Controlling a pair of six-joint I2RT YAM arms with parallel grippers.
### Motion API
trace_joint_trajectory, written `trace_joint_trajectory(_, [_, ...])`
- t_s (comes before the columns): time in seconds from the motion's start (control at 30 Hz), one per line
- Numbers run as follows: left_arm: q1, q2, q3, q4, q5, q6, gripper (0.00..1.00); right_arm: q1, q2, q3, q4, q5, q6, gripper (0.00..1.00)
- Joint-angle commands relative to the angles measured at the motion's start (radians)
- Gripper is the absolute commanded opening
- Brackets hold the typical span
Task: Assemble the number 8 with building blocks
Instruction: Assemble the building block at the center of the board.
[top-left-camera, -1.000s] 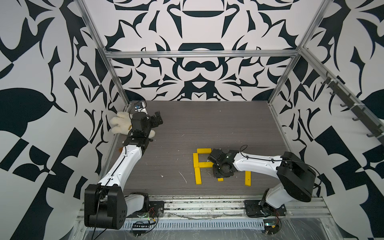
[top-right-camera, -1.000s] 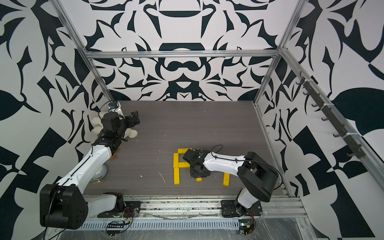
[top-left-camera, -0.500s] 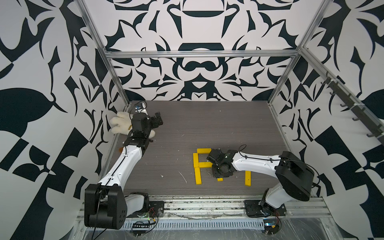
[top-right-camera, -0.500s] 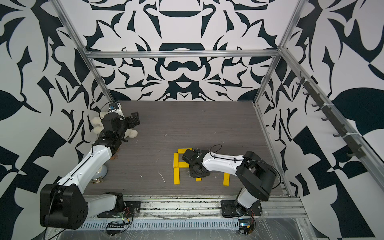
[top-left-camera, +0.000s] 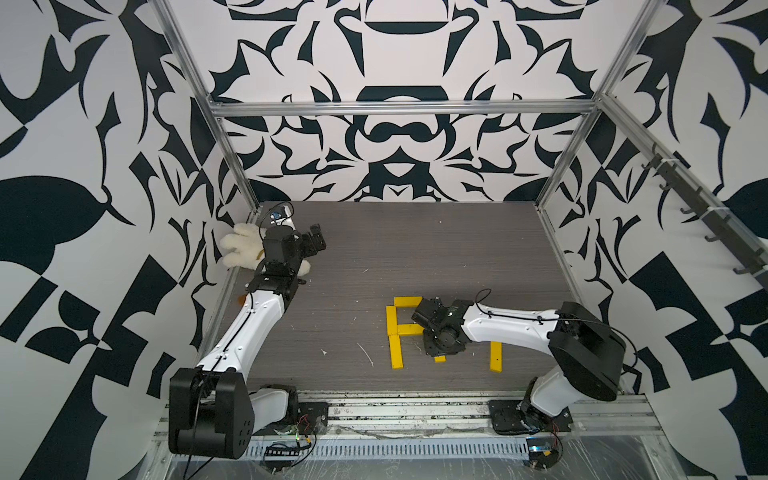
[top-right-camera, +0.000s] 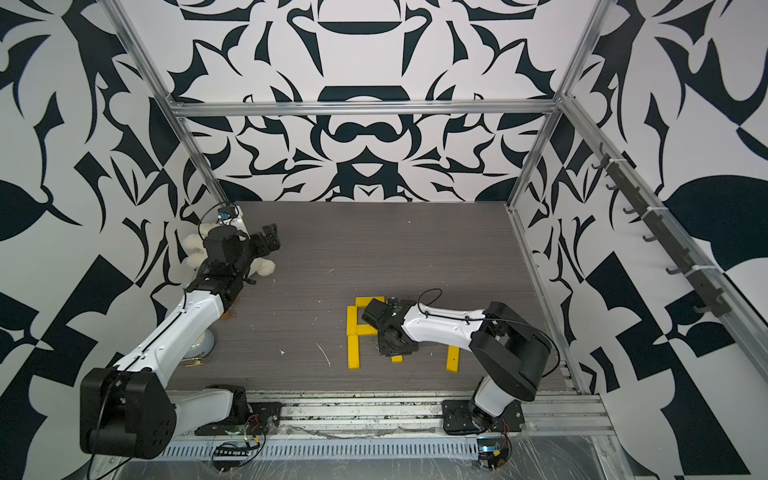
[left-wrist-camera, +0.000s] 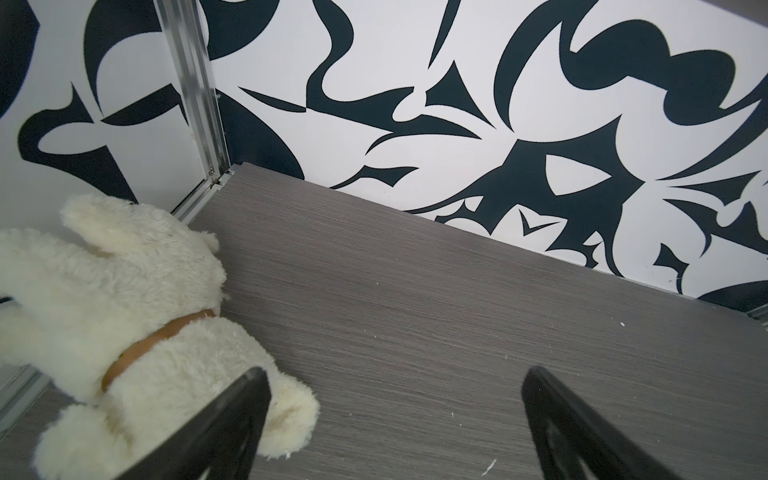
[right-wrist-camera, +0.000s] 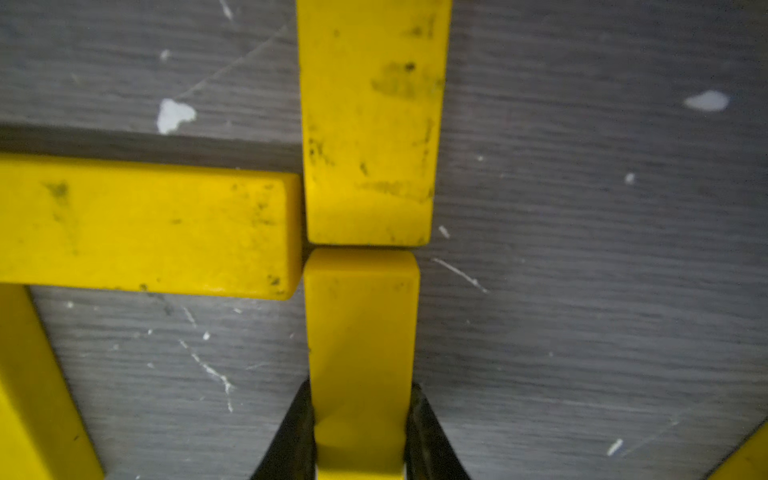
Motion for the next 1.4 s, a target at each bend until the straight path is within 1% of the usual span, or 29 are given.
trace_joint_trajectory(0.0, [0.003,-0.023,-0.017,0.024,0.007,-0.001,0.99,0.011,0.006,0.012,-0.019,0.01,0.016,0.12])
trace_joint_trajectory(0.17, [0.003,-0.024,-0.017,0.022,0.008,-0.003,0.99,0.012,-0.011,0.002,-0.01,0.01,0.023,0.15])
trace_joint_trajectory(0.77, [0.003,-0.027,-0.019,0.021,0.013,-0.006,0.99,0.024,-0.01,-0.009,-0.005,0.008,0.043,0.16])
trace_joint_trajectory(0.87, [0.003,-0.024,-0.02,0.021,0.013,-0.007,0.99,0.023,-0.011,-0.008,-0.006,0.008,0.045,0.21])
trace_joint_trajectory(0.93, [0.003,-0.023,-0.02,0.02,0.013,-0.007,0.99,0.023,-0.015,-0.007,-0.008,0.013,0.045,0.31])
trace_joint_trajectory(1.13, [0.003,-0.023,-0.02,0.021,0.016,-0.007,0.99,0.023,-0.03,-0.009,-0.02,0.024,0.051,0.41])
trace_joint_trajectory(1.37, [0.003,-0.016,-0.015,0.014,0.014,-0.009,0.99,0.023,-0.108,-0.007,-0.047,0.039,0.058,0.46])
